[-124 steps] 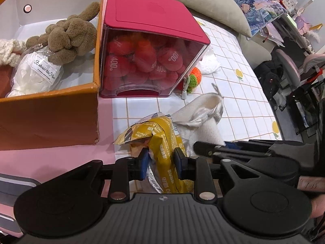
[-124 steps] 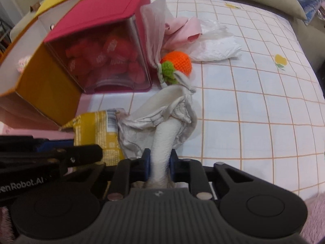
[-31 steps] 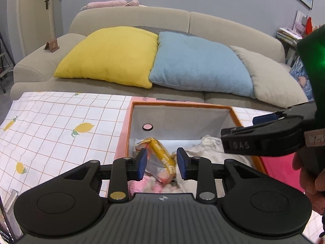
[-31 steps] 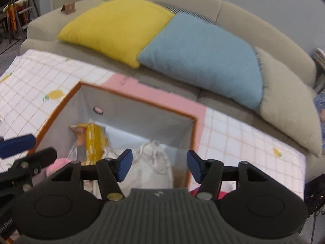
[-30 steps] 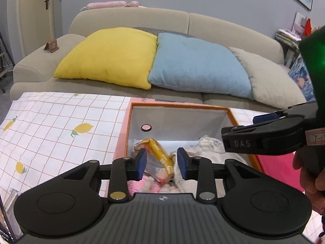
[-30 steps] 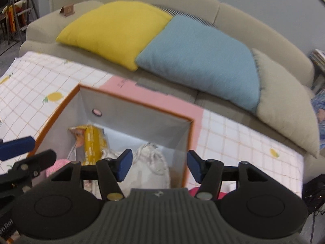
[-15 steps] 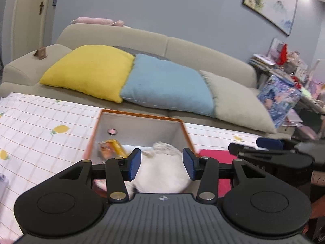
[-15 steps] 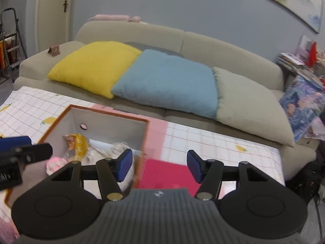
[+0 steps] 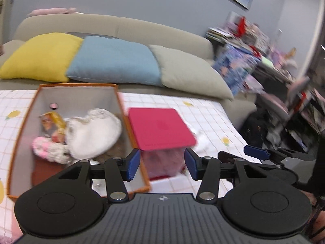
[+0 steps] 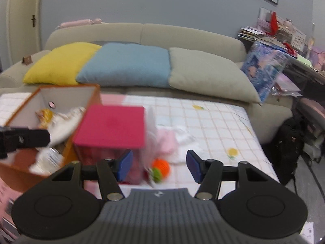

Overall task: Organize soft objects
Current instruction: 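Move both grippers back toward the orange crochet ball and pink cloth, then grasp the orange crochet ball with the right gripper while the left gripper grasps the pink cloth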

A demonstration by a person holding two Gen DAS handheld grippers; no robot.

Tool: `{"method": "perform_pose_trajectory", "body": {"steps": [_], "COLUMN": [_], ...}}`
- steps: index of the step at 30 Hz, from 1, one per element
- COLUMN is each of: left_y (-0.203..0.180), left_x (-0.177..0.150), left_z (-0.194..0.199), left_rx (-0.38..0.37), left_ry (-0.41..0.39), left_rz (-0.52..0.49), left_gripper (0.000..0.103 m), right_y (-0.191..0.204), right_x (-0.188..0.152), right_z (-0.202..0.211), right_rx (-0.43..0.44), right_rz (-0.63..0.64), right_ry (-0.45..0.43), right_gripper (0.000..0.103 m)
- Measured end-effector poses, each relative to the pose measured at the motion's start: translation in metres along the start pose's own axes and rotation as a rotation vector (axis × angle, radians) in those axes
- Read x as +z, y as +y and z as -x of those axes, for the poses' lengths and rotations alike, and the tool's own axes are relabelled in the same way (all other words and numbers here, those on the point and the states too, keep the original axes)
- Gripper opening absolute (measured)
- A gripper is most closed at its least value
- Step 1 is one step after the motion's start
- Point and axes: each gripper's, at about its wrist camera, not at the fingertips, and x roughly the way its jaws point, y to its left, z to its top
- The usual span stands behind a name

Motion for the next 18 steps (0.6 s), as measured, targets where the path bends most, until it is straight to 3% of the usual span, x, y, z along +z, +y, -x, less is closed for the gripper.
{"method": "perform_pose_trajectory", "body": {"steps": [4, 8, 14, 18], "left_y": [-0.023, -0.039, -0.055, -0.060], "left_x": [-0.006, -0.006, 0.004, 0.013], "left_z": [-0.012, -0.024, -0.043, -0.055], "left_rx": [-0.022, -0.033, -0.037, -0.037], "left_ry": [0.044, 0.083, 0.100, 0.114], "left_rz": [-0.059, -0.092, -0.123, -0.147], "left_gripper": [0.057, 0.057, 0.057, 0.057], "right_y": [-0.019, -0.041, -0.056, -0.064], "right_x": [-0.015, -0.016, -0.018, -0.025], "right_z": [-0.001, -0.011, -0.036, -0.059], "right_rx": [-0.027, -0.001, -0.022, -0.009], "right_rz": [0.009, -0.110, -0.142, -0.159], "right_ry": [-0.002, 0.009, 0.008, 0.038], "right_gripper": [0.057, 0.054, 0.052, 0.044]}}
